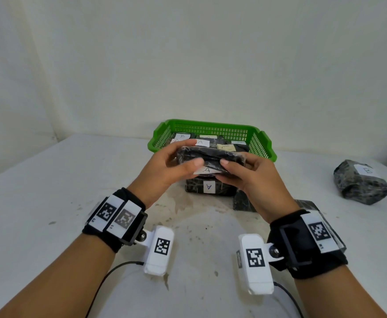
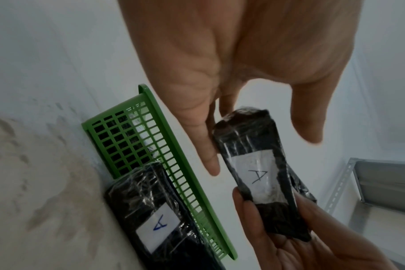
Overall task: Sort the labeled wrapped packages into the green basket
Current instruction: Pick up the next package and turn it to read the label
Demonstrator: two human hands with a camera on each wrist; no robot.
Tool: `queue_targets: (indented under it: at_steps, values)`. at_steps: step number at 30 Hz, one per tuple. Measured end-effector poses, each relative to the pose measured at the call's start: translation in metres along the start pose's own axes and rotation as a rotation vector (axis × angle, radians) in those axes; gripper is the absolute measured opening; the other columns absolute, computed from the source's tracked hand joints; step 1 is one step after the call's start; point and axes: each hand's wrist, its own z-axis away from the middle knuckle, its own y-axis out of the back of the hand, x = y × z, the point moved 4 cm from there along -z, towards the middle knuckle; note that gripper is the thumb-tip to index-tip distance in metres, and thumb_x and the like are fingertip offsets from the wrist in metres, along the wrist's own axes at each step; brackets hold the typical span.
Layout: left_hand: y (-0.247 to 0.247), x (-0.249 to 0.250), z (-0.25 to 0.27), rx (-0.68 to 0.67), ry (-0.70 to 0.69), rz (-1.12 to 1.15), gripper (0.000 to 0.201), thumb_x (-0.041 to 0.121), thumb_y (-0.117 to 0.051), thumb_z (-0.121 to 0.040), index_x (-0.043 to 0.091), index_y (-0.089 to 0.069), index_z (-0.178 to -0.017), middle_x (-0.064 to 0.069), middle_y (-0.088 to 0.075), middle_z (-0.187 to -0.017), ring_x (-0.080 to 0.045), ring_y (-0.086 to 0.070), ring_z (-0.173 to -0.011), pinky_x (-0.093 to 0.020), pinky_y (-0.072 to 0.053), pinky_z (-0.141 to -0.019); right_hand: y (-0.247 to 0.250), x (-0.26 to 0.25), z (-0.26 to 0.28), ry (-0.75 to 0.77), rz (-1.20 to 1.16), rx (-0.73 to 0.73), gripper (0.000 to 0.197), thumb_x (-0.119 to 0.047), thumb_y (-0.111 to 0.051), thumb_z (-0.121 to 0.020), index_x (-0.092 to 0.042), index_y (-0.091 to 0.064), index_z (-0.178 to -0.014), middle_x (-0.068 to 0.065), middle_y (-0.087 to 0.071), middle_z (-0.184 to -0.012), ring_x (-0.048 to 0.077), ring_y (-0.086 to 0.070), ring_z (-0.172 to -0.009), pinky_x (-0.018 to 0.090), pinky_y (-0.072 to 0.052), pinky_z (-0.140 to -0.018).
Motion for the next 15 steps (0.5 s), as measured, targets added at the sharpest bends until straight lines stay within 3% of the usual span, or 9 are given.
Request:
queue_targets:
  at_steps: [2,7,13,15]
  values:
    - [-0.0007,-0.0025,-0.0005,0.019,0.063,0.098,0.042,0.02,-0.07,-0.086,0.006,-0.061,-0.125,-0.016,-0.066,-0.122,-0.025,-0.069,-0.106,-0.043,-0.058,-0.088,0.0011,-0.0004,-0.0006,0.015,0.001,0.011,0.024,-0.001,-0.071,-0.093,0.006,-0.07,-0.117,0.014,-0.079,-0.11,0.025,-0.077,-0.105,0.038,-0.063,-0.092]
    - [0.0081,-0.005,-0.0029,0.096,0.063,0.018,0.027,-0.006,-0.057,-0.092,-0.002,-0.065,-0.118,-0.025,-0.067,-0.117,-0.036,-0.07,-0.101,-0.052,-0.057,-0.086,-0.0025,0.0002,0.0002,0.023,0.069,-0.013,0.028,-0.001,-0.078,-0.087,0.003,-0.071,-0.114,0.013,-0.08,-0.105,0.026,-0.078,-0.101,0.036,-0.064,-0.09]
    - [0.006,-0.0026,-0.0011,0.079,0.061,0.022,0.028,0.003,-0.064,-0.088,0.003,-0.067,-0.117,-0.021,-0.07,-0.114,-0.034,-0.071,-0.102,-0.049,-0.058,-0.086,-0.0027,-0.0011,0.0009,0.065,0.089,-0.007,0.025,-0.001,-0.078,-0.088,0.007,-0.072,-0.11,0.015,-0.08,-0.103,0.028,-0.079,-0.096,0.036,-0.065,-0.084]
    - [0.0064,-0.0018,-0.0007,0.087,0.054,0.016,0.028,-0.001,-0.062,-0.09,0.002,-0.067,-0.118,-0.022,-0.07,-0.114,-0.034,-0.07,-0.102,-0.049,-0.058,-0.085,-0.0031,-0.0005,0.0008,0.074,0.1,-0.003,0.024,0.0,-0.077,-0.087,0.008,-0.072,-0.109,0.016,-0.08,-0.102,0.028,-0.079,-0.095,0.034,-0.066,-0.082]
